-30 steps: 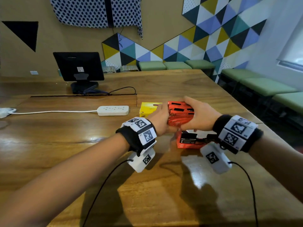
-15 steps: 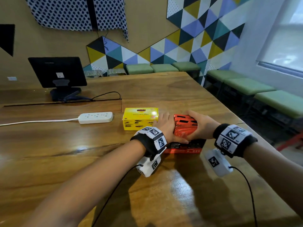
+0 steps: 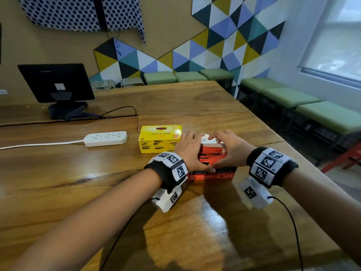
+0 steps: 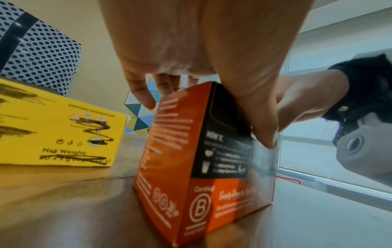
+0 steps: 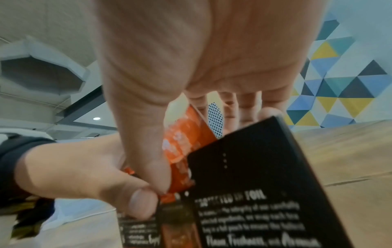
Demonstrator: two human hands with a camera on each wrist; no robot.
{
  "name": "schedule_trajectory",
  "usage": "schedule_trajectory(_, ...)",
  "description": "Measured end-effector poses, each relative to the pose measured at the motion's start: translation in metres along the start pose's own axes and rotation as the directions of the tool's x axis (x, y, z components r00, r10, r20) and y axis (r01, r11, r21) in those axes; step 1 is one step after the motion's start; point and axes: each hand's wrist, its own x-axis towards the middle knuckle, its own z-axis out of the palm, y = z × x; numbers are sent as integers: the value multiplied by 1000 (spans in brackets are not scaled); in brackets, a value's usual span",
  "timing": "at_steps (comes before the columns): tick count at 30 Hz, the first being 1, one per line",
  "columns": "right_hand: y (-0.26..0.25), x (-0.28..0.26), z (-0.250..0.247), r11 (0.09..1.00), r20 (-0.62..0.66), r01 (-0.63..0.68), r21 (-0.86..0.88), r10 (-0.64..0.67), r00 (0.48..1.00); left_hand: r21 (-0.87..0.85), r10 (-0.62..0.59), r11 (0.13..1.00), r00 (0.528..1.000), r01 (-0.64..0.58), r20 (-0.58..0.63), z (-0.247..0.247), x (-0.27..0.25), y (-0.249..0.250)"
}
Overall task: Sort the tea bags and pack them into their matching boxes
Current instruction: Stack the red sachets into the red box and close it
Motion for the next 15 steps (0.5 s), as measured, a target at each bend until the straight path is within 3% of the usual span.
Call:
schedule_trajectory(3,2,-13,13,972,-115,174,-157,-193,974,41,-22,999,998,19,61,3,-4,-3)
schedule_trajectory(5,1,-23,25,931,-142,217,-293,-267,953,17,-20,1000,995,18,95,7,-5,-6)
schedule_trajectory(7,1,-31,35,917,-119,189,-351,-244,963,-58,-24,998,994,31,103,9,-7,-6)
schedule_trajectory(11,5,-34,51,832,71,144,-536,-125,990,-152,-48,986,988,71,146,9,-9,-4)
schedule_trajectory(15,3,-30,48,874,44,116,-472,-109,993,-197,-65,976,985,97,160,7,-12,-3)
